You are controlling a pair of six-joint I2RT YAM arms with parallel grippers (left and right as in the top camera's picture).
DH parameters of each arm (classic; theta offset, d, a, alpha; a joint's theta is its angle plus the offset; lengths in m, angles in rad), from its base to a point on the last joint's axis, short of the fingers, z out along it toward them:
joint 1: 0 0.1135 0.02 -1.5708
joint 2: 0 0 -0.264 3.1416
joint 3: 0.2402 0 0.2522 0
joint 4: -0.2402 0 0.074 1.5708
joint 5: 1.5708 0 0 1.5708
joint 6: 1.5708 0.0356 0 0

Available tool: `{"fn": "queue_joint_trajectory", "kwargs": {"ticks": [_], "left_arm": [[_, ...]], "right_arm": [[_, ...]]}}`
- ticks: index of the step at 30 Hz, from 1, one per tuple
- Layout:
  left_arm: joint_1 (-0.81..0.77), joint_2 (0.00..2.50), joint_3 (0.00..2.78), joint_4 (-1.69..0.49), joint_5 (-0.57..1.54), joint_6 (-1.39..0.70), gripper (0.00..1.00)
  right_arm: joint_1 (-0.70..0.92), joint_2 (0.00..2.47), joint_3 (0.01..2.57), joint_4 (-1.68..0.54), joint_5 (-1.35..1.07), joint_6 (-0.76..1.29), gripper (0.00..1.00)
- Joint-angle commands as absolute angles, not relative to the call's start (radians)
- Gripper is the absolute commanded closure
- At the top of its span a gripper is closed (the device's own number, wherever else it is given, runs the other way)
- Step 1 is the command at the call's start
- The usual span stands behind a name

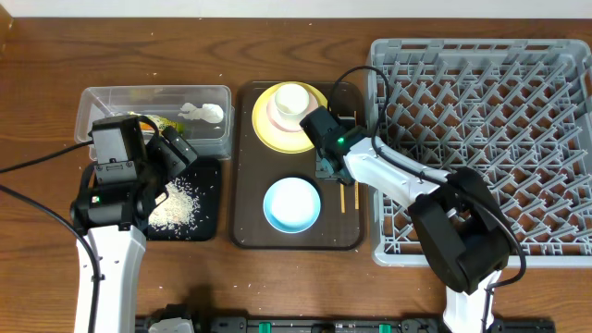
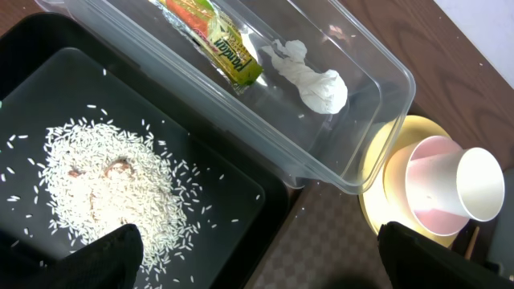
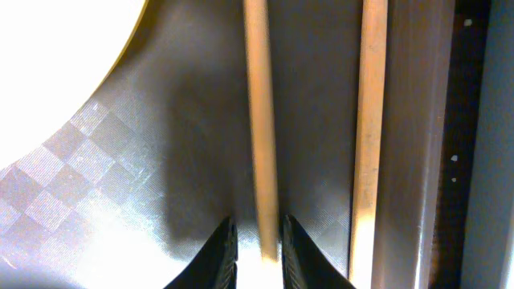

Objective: Sort waste into correct bins and load items into the dishwasher rack
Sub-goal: 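Close the right gripper on one wooden chopstick and lift, then carry the chopstick into the dish rack and release it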

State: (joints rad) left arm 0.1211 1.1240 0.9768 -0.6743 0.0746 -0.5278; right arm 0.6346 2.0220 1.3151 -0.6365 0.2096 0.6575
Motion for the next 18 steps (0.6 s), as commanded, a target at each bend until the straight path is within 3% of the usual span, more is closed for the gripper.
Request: {"fn": "queue_joint_trajectory", "kwargs": {"ticks": [1, 5, 18], "left_arm": [[0.124, 1.125, 0.988, -0.677, 0.062, -0.539, 0.04], [0.124, 1.125, 0.988, -0.677, 0.062, -0.539, 0.04], [0.124, 1.125, 0.988, -0.677, 0.062, -0.540, 0.04]], "right_arm": [[0.636, 2.032, 1.319, -0.648, 0.212, 0.638, 0.86], [0.636, 2.032, 1.319, -0.648, 0.212, 0.638, 0.98], [0.610, 1.813, 1.382, -0.646, 0.213, 0.469, 0.99]]}}
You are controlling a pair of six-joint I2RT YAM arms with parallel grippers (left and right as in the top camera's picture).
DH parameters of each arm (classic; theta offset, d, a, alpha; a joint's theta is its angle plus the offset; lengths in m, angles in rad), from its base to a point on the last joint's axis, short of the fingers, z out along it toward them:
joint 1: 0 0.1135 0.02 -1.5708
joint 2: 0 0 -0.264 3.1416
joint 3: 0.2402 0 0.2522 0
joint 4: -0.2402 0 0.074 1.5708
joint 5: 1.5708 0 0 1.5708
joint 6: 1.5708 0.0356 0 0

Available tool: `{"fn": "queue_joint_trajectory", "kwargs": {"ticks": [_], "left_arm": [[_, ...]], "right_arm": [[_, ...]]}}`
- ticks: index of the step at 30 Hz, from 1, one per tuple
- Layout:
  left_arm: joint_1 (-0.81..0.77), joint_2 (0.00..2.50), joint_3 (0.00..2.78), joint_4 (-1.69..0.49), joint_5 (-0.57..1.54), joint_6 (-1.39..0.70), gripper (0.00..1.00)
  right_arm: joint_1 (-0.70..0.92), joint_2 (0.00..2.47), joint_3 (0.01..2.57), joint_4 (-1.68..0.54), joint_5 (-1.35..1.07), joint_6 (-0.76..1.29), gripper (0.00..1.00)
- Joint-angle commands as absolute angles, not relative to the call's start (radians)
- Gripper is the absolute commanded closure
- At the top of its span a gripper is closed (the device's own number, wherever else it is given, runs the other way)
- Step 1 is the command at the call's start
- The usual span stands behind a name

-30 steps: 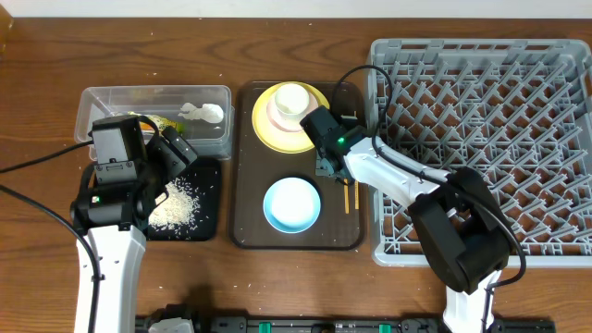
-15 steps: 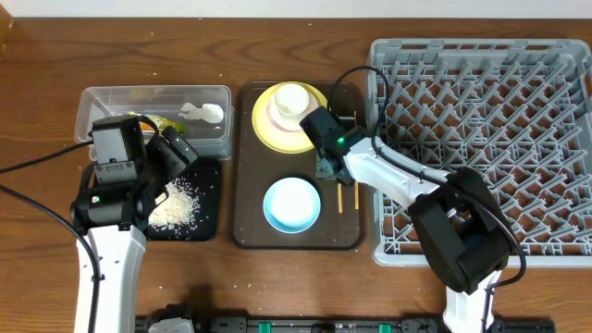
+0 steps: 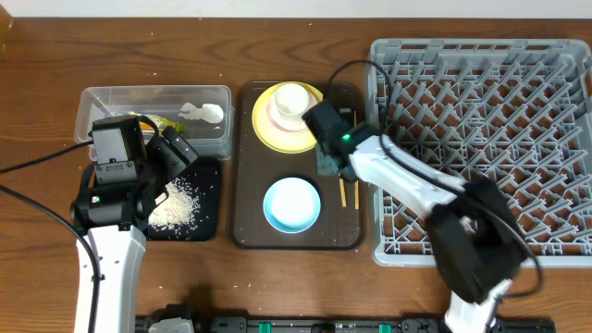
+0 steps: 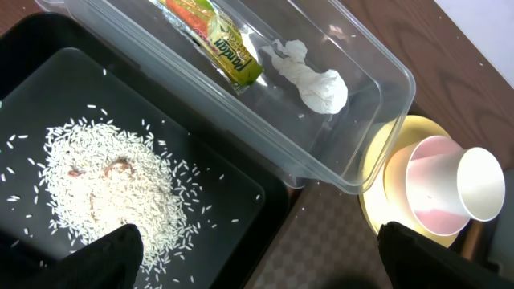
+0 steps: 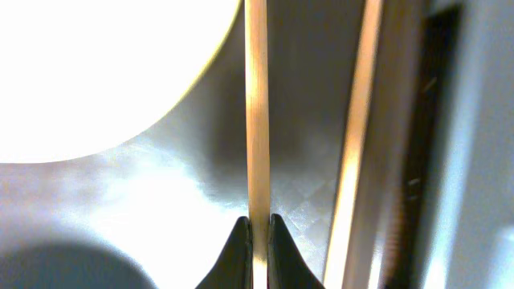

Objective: Sort waste into correct bins and load items into the dishwasher rack
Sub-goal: 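Carry the chopstick into the dish rack and release it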

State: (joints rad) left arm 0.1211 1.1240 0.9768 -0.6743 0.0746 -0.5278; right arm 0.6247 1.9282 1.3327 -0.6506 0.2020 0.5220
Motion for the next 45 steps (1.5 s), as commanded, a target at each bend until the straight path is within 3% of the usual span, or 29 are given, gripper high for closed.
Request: {"fn": "queue_joint_trajectory", "kwargs": {"ticks": [1, 9, 22, 45], "left_arm": [[0.124, 1.125, 0.988, -0.677, 0.062, -0.539, 0.04], [0.124, 1.125, 0.988, -0.677, 0.062, -0.540, 0.04], [0.124, 1.125, 0.988, -0.677, 0.062, -0.540, 0.04], [0.124, 1.125, 0.988, -0.677, 0.062, -0.540, 0.04]], "right_arm": [[0.604, 1.784, 1.382, -0.647, 0.213, 0.464, 0.99], [0.503, 1.622, 1.382, -0.715, 0.213, 0.387, 0.99], [0.287, 1.609, 1.379, -0.854, 0.197, 0.303, 0.99], [0.247, 1.610, 1.322, -0.818, 0.179, 0.230, 0.99]]}}
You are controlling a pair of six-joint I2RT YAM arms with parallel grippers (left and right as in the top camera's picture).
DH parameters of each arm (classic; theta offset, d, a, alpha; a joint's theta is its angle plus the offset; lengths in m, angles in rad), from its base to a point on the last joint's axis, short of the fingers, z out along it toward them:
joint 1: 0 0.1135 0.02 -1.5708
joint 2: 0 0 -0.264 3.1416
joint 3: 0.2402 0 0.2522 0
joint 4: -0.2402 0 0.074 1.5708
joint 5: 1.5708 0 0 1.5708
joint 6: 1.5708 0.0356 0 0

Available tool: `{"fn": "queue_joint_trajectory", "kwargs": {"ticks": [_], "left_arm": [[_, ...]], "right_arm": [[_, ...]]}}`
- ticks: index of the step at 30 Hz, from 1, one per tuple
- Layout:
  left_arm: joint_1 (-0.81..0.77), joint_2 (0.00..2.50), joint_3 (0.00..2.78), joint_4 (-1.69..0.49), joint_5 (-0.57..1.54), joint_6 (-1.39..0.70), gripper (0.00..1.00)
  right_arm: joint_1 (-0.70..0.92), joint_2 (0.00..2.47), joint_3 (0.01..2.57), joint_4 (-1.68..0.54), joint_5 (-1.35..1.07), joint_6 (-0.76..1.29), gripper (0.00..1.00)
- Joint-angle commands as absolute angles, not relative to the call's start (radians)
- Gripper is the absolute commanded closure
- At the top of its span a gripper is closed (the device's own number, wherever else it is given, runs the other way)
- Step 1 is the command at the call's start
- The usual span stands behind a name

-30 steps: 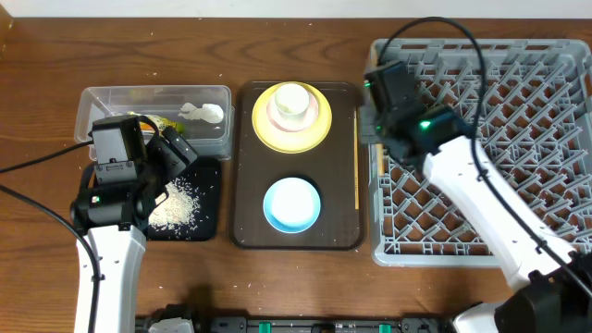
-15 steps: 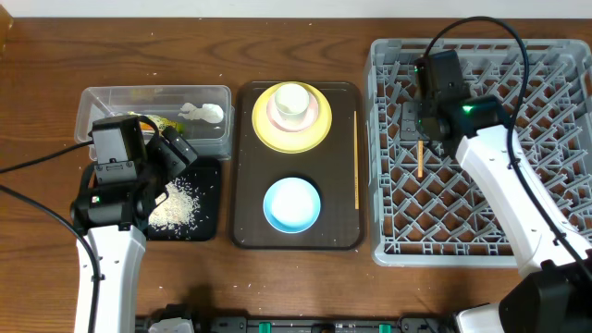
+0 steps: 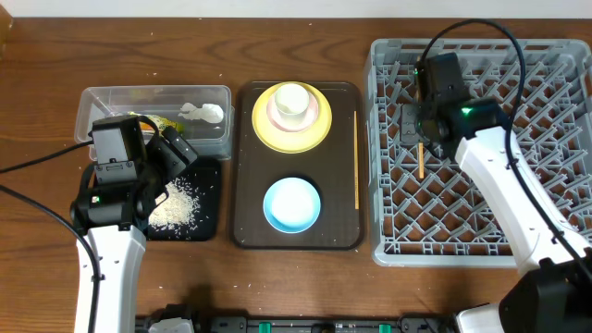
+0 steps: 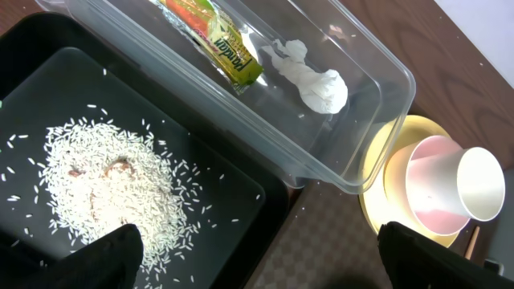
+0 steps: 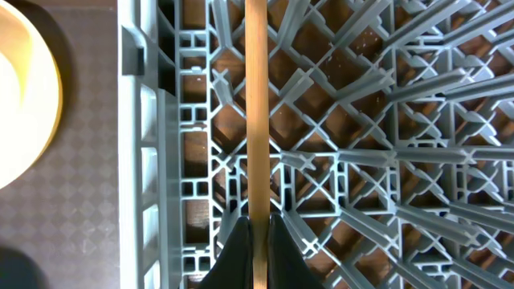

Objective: Sort waste into correct bins and load items into the dishwasher rack
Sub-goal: 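Carry the chopstick into the dish rack and release it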

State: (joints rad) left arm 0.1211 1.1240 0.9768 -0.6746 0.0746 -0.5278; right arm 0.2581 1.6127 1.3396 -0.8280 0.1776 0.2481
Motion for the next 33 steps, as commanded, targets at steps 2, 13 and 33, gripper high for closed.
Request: {"fn": "queue_joint_trajectory", "kwargs": {"ticks": [2, 13, 33], "left_arm": [[0.124, 1.125, 0.988, -0.677, 0.062, -0.540, 0.04], [0.124, 1.125, 0.988, -0.677, 0.062, -0.540, 0.04], [0.124, 1.125, 0.987, -0.678, 0.062, -0.540, 0.04]], "right_arm": [[0.247, 1.610, 1.318, -0.811, 0.179, 0.230, 0.99], [0.243, 1.613, 1.264, -0.743, 0.183, 0.230, 0.99], [0.239, 1.616, 1.118, -0.582, 0.175, 0.226, 0.99]]}}
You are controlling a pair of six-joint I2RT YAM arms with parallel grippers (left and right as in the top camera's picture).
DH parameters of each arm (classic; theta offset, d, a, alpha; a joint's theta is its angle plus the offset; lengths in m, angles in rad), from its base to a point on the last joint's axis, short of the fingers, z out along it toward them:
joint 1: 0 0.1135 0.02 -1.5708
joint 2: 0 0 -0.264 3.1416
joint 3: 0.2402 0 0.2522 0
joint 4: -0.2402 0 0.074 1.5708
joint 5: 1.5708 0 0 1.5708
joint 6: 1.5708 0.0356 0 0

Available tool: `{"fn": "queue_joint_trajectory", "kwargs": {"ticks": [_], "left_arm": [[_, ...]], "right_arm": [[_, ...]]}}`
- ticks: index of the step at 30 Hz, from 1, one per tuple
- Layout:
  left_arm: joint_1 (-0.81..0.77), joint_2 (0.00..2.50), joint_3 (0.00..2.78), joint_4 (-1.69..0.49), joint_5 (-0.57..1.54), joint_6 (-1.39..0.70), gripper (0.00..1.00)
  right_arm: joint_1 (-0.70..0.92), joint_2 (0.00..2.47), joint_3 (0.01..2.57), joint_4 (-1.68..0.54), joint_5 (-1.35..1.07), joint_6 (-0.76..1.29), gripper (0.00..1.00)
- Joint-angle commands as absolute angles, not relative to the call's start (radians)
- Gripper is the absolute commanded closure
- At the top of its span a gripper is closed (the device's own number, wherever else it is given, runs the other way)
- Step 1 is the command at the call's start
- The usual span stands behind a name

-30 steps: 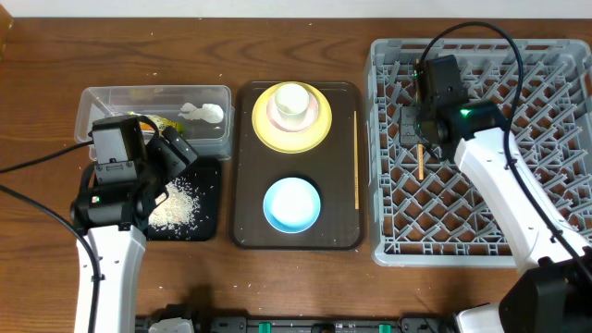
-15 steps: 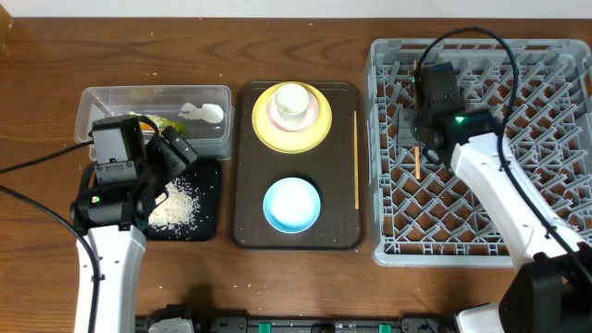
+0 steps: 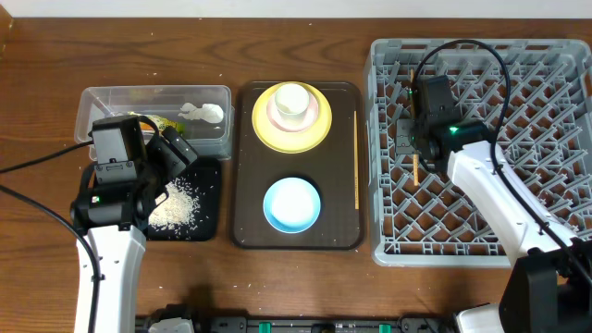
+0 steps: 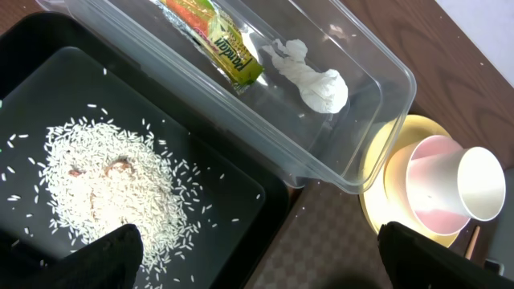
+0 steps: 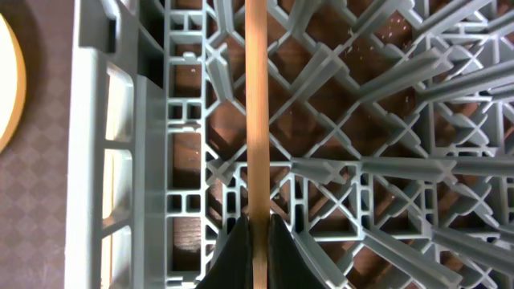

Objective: Sort waste into correct bins and load items into the dishwasher rack
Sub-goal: 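Carry the chopstick into the dish rack and release it, then move the right gripper back to the second chopstick on the tray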

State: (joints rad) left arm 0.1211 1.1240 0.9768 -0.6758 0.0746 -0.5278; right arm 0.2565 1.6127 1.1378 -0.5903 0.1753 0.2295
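My right gripper (image 5: 257, 233) is shut on a wooden chopstick (image 5: 256, 104), held low over the left columns of the grey dishwasher rack (image 3: 481, 148); overhead the chopstick (image 3: 417, 168) pokes out below the gripper (image 3: 416, 139). A second chopstick (image 3: 356, 159) lies along the right side of the brown tray (image 3: 245, 231). On that tray sit a yellow plate (image 3: 263, 129) with a pink bowl and white cup (image 3: 293, 100), and a blue bowl (image 3: 292, 204). My left gripper (image 4: 257, 257) is open above the black bin of rice (image 4: 112, 193).
A clear bin (image 3: 153, 111) at the back left holds a snack wrapper (image 4: 213, 40) and a crumpled tissue (image 4: 313, 80). The black bin (image 3: 208, 227) sits in front of it. The rack's upright tines (image 3: 518, 102) fill the right side of the table.
My right gripper, still shut on the chopstick, has dropped lower and shifted slightly toward the rack's left edge. The left arm has not moved.
My right gripper stood open around a chopstick on the tray beside the yellow plate. Then it was shut on that chopstick. Later it held the chopstick above the rack's left part, and now lower over the rack floor. The left arm stayed still throughout.
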Motion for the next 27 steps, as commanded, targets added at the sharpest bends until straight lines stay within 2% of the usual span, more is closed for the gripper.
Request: {"fn": "queue_joint_trajectory", "kwargs": {"ticks": [1, 7, 13, 27], "left_arm": [[0.124, 1.125, 0.987, -0.678, 0.062, -0.540, 0.04], [0.124, 1.125, 0.987, -0.680, 0.062, -0.540, 0.04], [0.124, 1.125, 0.988, -0.680, 0.062, -0.540, 0.04], [0.124, 1.125, 0.988, -0.680, 0.062, -0.540, 0.04]], "right_arm": [[0.239, 1.616, 1.111, -0.576, 0.175, 0.231, 0.99], [0.239, 1.616, 1.093, -0.564, 0.174, 0.231, 0.98], [0.239, 1.616, 1.093, -0.564, 0.154, 0.270, 0.90], [0.239, 1.603, 1.124, -0.584, 0.135, 0.276, 0.88]]}}
